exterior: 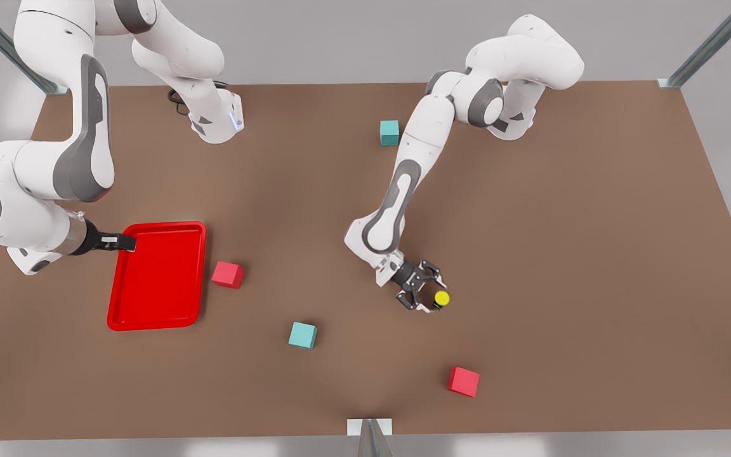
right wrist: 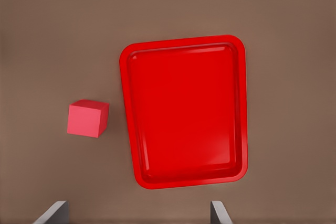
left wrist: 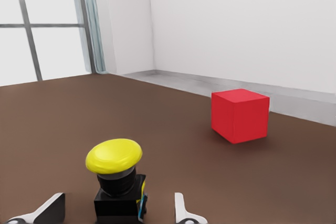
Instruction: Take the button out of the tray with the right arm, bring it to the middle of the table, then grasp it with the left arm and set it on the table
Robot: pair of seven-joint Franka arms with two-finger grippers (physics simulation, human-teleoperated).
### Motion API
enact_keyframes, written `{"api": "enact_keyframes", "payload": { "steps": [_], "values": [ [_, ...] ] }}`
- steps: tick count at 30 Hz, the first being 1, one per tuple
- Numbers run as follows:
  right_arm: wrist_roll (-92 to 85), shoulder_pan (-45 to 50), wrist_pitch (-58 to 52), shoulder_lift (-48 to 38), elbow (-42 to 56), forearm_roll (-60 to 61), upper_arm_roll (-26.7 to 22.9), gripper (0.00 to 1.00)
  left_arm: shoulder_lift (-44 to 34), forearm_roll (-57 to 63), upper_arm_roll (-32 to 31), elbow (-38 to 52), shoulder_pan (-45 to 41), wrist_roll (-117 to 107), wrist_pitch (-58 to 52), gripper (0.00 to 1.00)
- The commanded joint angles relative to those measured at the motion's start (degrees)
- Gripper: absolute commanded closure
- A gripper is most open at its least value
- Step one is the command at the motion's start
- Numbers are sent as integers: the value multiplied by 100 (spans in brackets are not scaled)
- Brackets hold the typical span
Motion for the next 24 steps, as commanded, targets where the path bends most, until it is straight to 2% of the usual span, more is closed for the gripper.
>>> {"api": "enact_keyframes", "payload": {
  "steps": [1, 9, 12, 14, 16, 17, 20, 22, 24],
  "values": [
    [1, 5, -5, -6, -1, 3, 1, 0, -102, -9, -2, -6, -26, 179, -269, 0],
    [1, -13, -5, 2, -18, 3, 1, 0, -928, -79, -160, -489, -158, 531, -621, 0],
    [1, -22, -14, 3, -27, 3, 1, 0, -1929, -114, -810, -849, -88, 1119, -1122, 0],
    [1, -22, -5, 11, -45, 3, 1, 0, -2650, -641, -1144, -999, -62, 1779, -1333, 0],
    [1, -30, -5, 55, -36, 3, 1, 0, -3037, -1353, -1241, -964, -62, 2481, -1324, 0],
    [1, -39, -5, 55, -36, 3, 1, 0, -3265, -1634, -1241, -973, 26, 3086, -1342, 0],
    [10, -22, -5, 55, -36, 3, 1, 0, -3661, -2926, -1215, -665, 413, 6778, -2071, 0],
    [10, -13, -5, 55, -36, 3, 1, 0, -3854, -3840, -1206, -24, 1308, 9881, -2854, 0],
    [10, -22, -5, 55, -36, 3, 1, 0, -4276, -4412, -1250, -41, 2293, 11456, -2871, 0]
  ]
}}
